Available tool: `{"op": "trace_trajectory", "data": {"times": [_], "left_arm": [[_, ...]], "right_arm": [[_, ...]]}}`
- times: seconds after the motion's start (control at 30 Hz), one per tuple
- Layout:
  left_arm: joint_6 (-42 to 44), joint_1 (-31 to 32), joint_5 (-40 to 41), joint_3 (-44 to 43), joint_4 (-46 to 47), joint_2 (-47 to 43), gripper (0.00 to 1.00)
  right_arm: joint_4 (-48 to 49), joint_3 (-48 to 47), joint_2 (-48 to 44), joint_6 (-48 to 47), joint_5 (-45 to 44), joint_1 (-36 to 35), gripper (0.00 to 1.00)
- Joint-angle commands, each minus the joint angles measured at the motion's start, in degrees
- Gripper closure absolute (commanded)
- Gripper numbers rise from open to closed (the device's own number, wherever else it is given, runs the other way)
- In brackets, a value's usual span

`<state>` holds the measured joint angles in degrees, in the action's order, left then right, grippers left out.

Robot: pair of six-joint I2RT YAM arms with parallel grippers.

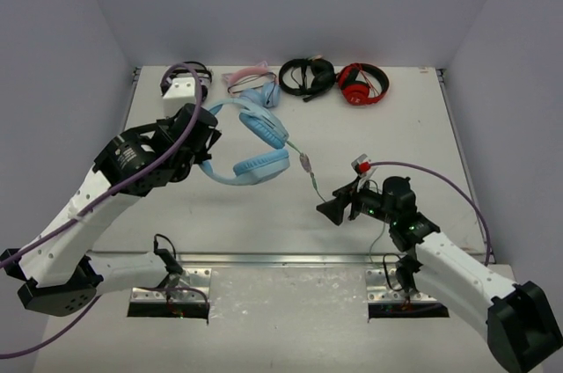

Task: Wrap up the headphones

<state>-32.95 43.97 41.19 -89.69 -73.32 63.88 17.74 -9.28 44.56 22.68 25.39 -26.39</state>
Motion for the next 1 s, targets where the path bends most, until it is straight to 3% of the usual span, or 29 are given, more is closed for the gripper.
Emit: {"op": "trace_trajectory", "data": {"times": [0.0, 0.03, 0.07, 0.17, 0.23, 0.3, 0.33, 0.4, 0.53, 0.63, 0.73, 0.87, 0.97], "left_arm": [[-0.54, 0.42, -0.49, -4.09, 5.90, -1.39, 1.00], [-0.54, 0.42, -0.76, -4.79, 5.99, -1.56, 1.00], [-0.54, 0.42, -0.85, -5.23, 6.08, -1.56, 1.00], [-0.62, 0.42, 0.20, -6.99, 5.91, -1.56, 1.00], [-0.62, 0.42, 1.26, -7.87, 5.56, -1.30, 1.00], [-0.36, 0.42, 2.66, -7.78, 5.64, -0.95, 1.00], [0.33, 0.42, 3.63, -7.35, 5.82, -0.86, 1.00], [2.44, 0.42, 4.07, -4.20, 8.27, -1.30, 1.00], [11.64, 0.42, 4.61, 5.64, 16.08, -3.23, 1.00], [15.53, 0.42, 2.42, 13.74, 23.81, -4.29, 1.00], [16.59, 0.51, 1.88, 18.93, 27.16, -3.50, 1.00], [16.86, 0.86, 4.33, 22.71, 29.54, -0.78, 1.00], [18.27, 2.35, 4.08, 24.21, 31.48, 1.07, 1.00]], "right_arm": [[2.03, -1.88, 2.89, -3.25, -1.04, -0.24, 0.26], [2.73, -2.41, 6.21, -3.43, -0.87, -0.33, 0.34], [3.18, -3.46, 7.72, -3.69, -0.34, -0.33, 0.49], [4.50, -4.52, 11.51, -3.69, 0.98, -1.20, 0.64], [5.38, -3.56, 10.82, -3.52, 0.19, -2.35, 0.67], [5.03, -2.59, 8.81, -2.90, -1.38, -2.96, 0.76], [3.98, -2.41, 5.66, -2.64, -2.35, -3.05, 0.96], [-2.66, -3.11, 1.87, -2.29, -6.73, -3.31, 0.99], [-13.58, -6.96, -8.33, -3.59, -23.76, -3.40, 0.99], [-20.27, -12.23, -12.12, -6.58, -27.66, -3.40, 0.99], [-26.69, -19.18, -10.37, -9.04, -30.21, -3.40, 0.99], [-33.20, -26.04, -3.97, -10.02, -42.48, -4.71, 0.99], [-31.03, -28.77, -2.63, -13.17, -40.62, -5.86, 0.99]]}}
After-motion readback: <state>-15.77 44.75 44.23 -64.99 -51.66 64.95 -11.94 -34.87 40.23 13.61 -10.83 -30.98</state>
